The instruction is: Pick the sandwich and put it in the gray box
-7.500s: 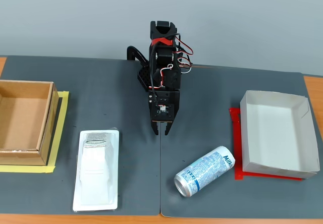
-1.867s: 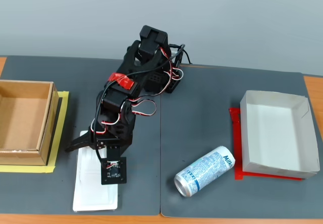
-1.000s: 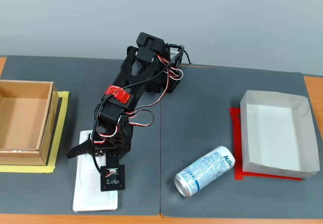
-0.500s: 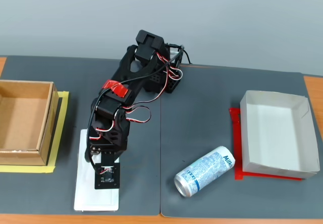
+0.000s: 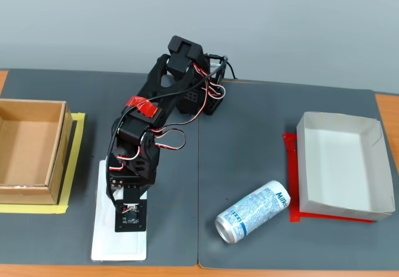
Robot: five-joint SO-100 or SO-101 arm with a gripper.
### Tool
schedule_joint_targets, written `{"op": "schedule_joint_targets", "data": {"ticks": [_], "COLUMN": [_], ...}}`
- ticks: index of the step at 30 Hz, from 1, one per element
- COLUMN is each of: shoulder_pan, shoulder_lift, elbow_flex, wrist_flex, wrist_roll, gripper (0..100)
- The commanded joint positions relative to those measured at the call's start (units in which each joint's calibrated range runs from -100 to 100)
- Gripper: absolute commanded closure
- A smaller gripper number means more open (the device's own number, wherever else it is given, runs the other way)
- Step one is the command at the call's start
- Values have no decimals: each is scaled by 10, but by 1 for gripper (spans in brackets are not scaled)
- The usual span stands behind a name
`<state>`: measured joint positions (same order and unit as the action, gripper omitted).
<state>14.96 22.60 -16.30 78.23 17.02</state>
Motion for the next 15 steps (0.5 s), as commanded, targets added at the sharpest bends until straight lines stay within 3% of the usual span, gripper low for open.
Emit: {"op": "schedule_joint_targets", "data": {"ticks": [1, 15], "shoulder_pan": [-13, -49], "shoulder_lift": [-36, -154], "elbow_flex": [-8, -1], "wrist_flex": [3, 3], "wrist_roll": [-2, -2], "gripper": [86, 86]}}
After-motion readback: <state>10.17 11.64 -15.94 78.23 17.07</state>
